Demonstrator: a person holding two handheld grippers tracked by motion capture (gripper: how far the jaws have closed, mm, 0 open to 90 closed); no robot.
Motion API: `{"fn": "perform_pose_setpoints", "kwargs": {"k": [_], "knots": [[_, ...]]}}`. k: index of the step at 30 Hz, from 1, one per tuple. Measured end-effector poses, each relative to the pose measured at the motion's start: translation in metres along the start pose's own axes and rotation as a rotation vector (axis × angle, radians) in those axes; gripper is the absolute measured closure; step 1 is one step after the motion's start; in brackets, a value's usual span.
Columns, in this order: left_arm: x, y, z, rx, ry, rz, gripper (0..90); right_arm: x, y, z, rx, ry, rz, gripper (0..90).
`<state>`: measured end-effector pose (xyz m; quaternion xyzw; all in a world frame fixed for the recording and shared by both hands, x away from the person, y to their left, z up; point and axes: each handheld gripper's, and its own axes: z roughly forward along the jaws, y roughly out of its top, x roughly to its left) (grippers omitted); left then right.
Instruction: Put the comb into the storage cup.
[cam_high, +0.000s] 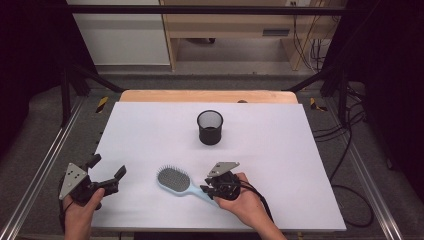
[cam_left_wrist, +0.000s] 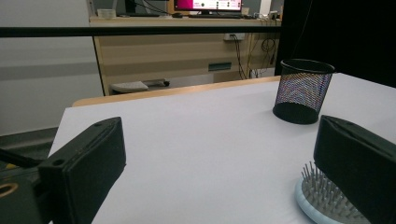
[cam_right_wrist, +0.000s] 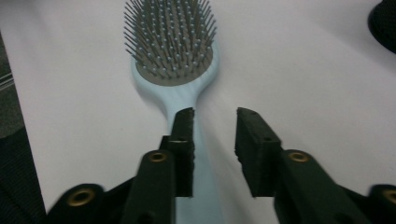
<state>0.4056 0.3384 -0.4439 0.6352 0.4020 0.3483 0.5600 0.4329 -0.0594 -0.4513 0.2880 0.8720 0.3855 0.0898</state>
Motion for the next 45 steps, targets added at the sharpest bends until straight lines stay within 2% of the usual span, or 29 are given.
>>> {"fn": "perform_pose_setpoints", "kwargs": {"k": [5,10,12,15,19,23,29,35,38,43,45], "knots": [[0.0,0.0,0.0,0.001,-0.001,0.001,2.2,0.005,0.004,0.006,0.019,0.009,-0.01,41.6],[-0.001,0.0,0.001,0.002,-0.004,0.001,2.2,0.008,0.008,0.014,0.032,0.0,-0.019,23.3],[-0.001,0.0,0.001,0.003,-0.006,0.001,2.2,0.011,0.01,0.017,0.05,0.002,-0.027,17.0],[-0.001,0.0,0.001,0.002,-0.006,0.001,2.2,0.014,0.013,0.022,0.077,0.023,-0.049,14.1],[-0.001,0.0,0.001,0.003,-0.004,0.001,2.2,0.016,0.018,0.03,0.108,0.021,-0.064,24.8],[-0.001,0.0,0.001,0.003,-0.006,0.002,2.2,0.014,0.02,0.036,0.141,0.027,-0.062,41.4],[-0.001,0.0,0.002,0.003,-0.008,0.005,2.2,0.014,0.019,0.042,0.174,0.022,-0.087,54.6],[-0.002,0.0,0.002,0.006,-0.008,0.008,2.2,0.015,0.019,0.043,0.18,0.016,-0.107,60.1],[-0.002,0.0,0.002,0.007,-0.009,0.008,2.2,0.017,0.018,0.042,0.182,0.018,-0.117,65.9],[-0.002,0.0,0.002,0.008,-0.009,0.008,2.2,0.019,0.018,0.042,0.183,0.018,-0.146,68.5],[-0.002,0.0,0.002,0.008,-0.009,0.008,2.2,0.019,0.018,0.042,0.185,0.017,-0.142,68.8]]}}
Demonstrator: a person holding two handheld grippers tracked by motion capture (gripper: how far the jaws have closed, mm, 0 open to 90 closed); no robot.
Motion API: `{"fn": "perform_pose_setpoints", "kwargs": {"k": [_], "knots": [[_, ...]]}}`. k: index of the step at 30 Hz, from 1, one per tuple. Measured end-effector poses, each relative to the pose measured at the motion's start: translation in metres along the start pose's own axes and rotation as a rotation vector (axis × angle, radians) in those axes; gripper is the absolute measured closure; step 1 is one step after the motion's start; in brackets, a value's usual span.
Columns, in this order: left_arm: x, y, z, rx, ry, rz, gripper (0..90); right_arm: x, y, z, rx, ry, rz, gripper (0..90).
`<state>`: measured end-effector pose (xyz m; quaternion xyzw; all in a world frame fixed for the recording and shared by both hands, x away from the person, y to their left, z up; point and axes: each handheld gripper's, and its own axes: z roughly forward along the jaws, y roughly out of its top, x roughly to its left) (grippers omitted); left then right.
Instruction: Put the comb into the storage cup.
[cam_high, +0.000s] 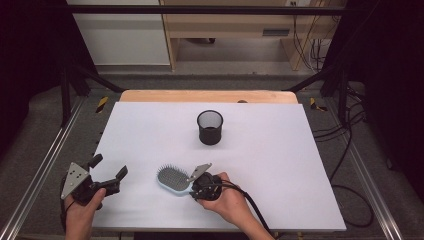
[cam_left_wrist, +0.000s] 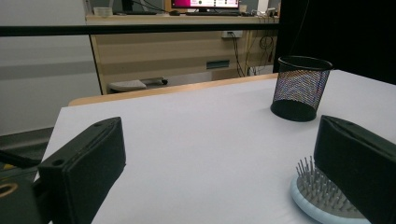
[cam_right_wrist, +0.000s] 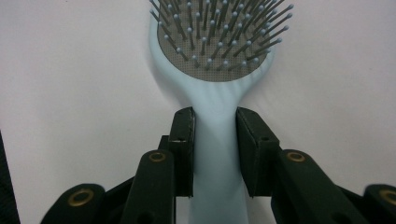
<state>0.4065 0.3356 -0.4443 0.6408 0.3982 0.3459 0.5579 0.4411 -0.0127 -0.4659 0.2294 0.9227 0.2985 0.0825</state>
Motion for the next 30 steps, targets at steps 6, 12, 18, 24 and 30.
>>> {"fn": "perform_pose_setpoints", "kwargs": {"k": [6,12,18,24,30], "knots": [[0.0,0.0,0.0,0.0,0.001,0.0,2.2,0.002,0.0,-0.002,-0.007,-0.012,-0.022,69.0],[0.0,0.001,0.0,-0.003,0.0,-0.004,2.2,-0.005,-0.004,-0.014,-0.05,-0.044,-0.01,69.1],[-0.004,0.001,0.001,0.0,0.007,-0.004,1.9,-0.019,-0.019,-0.035,-0.104,-0.082,0.02,69.1],[-0.012,0.001,0.001,-0.002,-0.008,-0.008,1.8,-0.034,-0.046,-0.058,-0.136,-0.121,0.053,69.1],[-0.021,0.003,0.002,-0.007,-0.039,-0.041,1.8,-0.044,-0.068,-0.079,-0.203,-0.175,0.089,69.1]]}}
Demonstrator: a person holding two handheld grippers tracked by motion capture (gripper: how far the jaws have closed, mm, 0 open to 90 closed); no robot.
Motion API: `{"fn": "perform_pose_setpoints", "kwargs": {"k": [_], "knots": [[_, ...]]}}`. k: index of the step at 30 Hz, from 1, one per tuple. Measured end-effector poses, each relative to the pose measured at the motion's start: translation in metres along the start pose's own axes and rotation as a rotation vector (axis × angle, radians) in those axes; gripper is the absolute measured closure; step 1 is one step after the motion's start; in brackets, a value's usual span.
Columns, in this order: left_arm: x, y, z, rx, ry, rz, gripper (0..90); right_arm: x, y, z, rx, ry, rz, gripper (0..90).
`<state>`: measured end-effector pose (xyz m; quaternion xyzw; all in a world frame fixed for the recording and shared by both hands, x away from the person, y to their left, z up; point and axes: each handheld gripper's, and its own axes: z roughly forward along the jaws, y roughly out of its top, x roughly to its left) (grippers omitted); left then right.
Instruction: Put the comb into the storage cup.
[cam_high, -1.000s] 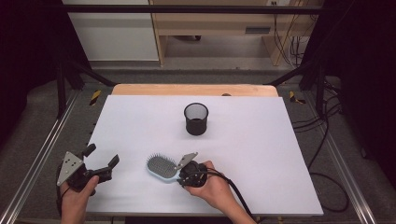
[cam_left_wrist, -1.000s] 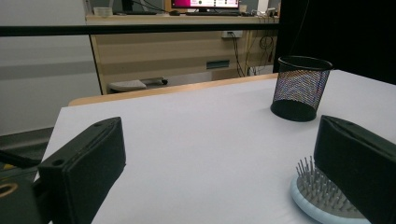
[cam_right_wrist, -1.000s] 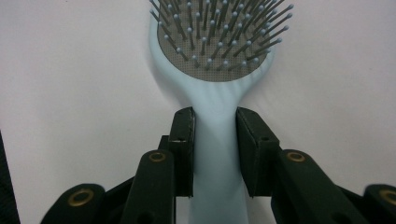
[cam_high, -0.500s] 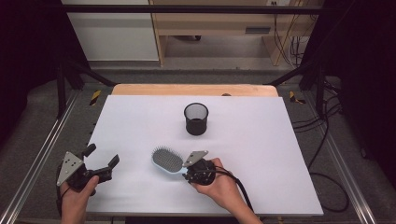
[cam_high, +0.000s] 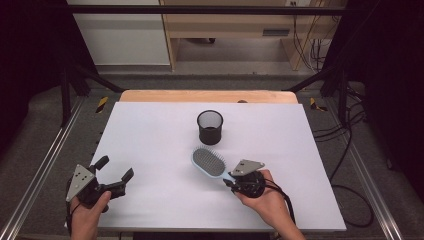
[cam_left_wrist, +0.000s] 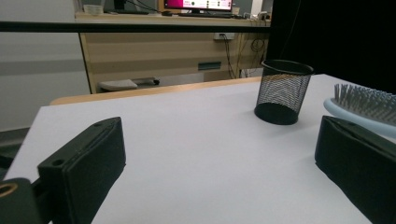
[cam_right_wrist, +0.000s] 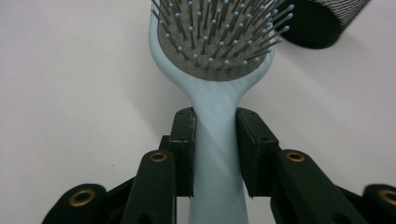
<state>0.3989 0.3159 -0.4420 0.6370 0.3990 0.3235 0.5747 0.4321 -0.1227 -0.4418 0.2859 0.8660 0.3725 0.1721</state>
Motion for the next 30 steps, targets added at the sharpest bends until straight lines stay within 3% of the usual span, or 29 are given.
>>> {"fn": "perform_pose_setpoints", "kwargs": {"k": [4,8,13,15,23,30], "knots": [[-0.01,0.003,0.001,-0.009,-0.033,-0.006,1.7,-0.007,-0.008,-0.01,-0.12,-0.015,0.053,69.1],[-0.023,0.006,0.002,-0.015,-0.072,-0.013,1.6,-0.01,-0.01,-0.017,-0.189,-0.035,0.062,69.2],[-0.042,0.01,0.009,-0.021,-0.121,-0.035,1.6,-0.01,-0.01,-0.021,-0.234,-0.065,0.062,69.1],[-0.048,0.014,0.012,-0.027,-0.142,-0.064,1.6,-0.01,-0.008,-0.024,-0.262,-0.073,0.071,69.1],[-0.067,0.045,0.032,-0.053,-0.199,-0.076,1.7,-0.012,0.008,-0.022,-0.339,-0.103,0.062,69.2],[-0.082,0.08,0.063,-0.029,-0.268,-0.096,1.8,-0.014,0.024,-0.017,-0.426,-0.123,0.116,69.2]]}}
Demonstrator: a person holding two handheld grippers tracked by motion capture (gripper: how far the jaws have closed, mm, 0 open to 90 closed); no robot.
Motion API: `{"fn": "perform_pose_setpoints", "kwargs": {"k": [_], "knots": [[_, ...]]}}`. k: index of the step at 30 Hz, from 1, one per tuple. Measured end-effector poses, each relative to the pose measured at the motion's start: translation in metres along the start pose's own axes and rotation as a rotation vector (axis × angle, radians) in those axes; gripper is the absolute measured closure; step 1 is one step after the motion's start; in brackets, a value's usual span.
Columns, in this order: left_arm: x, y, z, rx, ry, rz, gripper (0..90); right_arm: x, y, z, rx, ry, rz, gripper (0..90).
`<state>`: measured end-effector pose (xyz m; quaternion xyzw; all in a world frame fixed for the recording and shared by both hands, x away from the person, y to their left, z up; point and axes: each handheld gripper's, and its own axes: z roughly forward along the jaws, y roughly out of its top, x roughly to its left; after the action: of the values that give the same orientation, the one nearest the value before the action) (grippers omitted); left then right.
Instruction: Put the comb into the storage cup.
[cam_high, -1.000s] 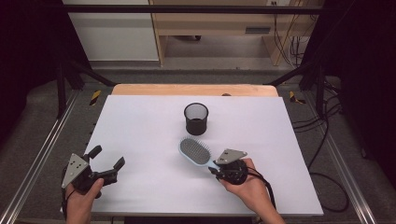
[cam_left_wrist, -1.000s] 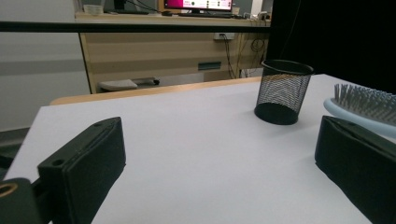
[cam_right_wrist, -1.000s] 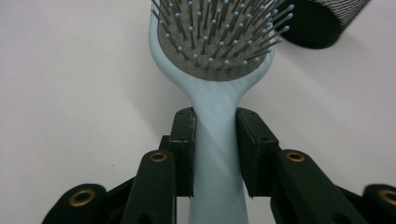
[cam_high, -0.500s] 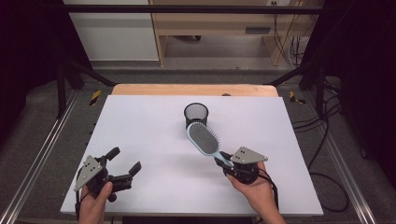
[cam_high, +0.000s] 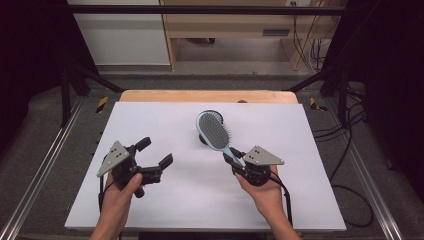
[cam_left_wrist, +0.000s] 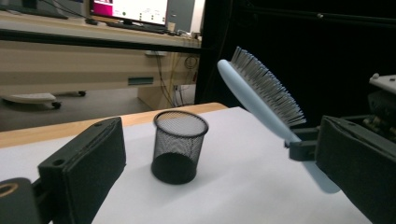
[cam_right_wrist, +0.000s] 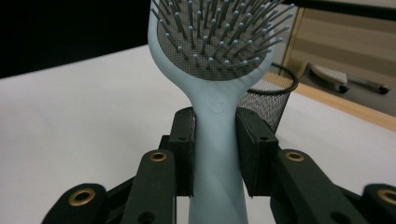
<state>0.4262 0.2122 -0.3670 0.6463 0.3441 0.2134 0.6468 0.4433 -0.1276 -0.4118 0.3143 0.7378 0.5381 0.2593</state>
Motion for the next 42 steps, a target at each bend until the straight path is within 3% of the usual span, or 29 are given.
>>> {"fn": "perform_pose_setpoints", "kwargs": {"k": [10,14,20,24,28,31,36,42], "knots": [[-0.003,0.028,0.045,0.039,-0.074,-0.041,2.5,-0.005,-0.002,0.001,-0.062,-0.026,0.029,69.2],[-0.003,0.054,0.056,0.029,-0.1,-0.003,2.5,-0.006,-0.007,0.003,-0.054,-0.031,0.036,69.2],[-0.003,0.079,0.06,0.023,-0.076,0.023,2.5,-0.001,-0.009,0.004,-0.034,-0.042,0.013,69.2],[-0.005,0.078,0.06,0.021,-0.095,0.037,2.5,0.005,-0.01,0.002,-0.019,-0.055,-0.001,69.2],[-0.013,0.071,0.055,0.013,-0.078,0.055,2.7,0.01,0.0,-0.003,-0.047,-0.062,-0.027,69.2],[-0.019,0.067,0.054,0.016,-0.076,0.011,2.6,0.012,0.003,-0.008,-0.062,-0.076,-0.017,69.2],[-0.032,0.069,0.058,0.022,-0.07,-0.018,2.6,0.005,0.006,-0.013,-0.069,-0.085,-0.009,69.2],[-0.046,0.078,0.07,0.026,-0.07,0.009,2.5,-0.007,0.011,-0.012,-0.099,-0.093,0.018,69.2]]}}
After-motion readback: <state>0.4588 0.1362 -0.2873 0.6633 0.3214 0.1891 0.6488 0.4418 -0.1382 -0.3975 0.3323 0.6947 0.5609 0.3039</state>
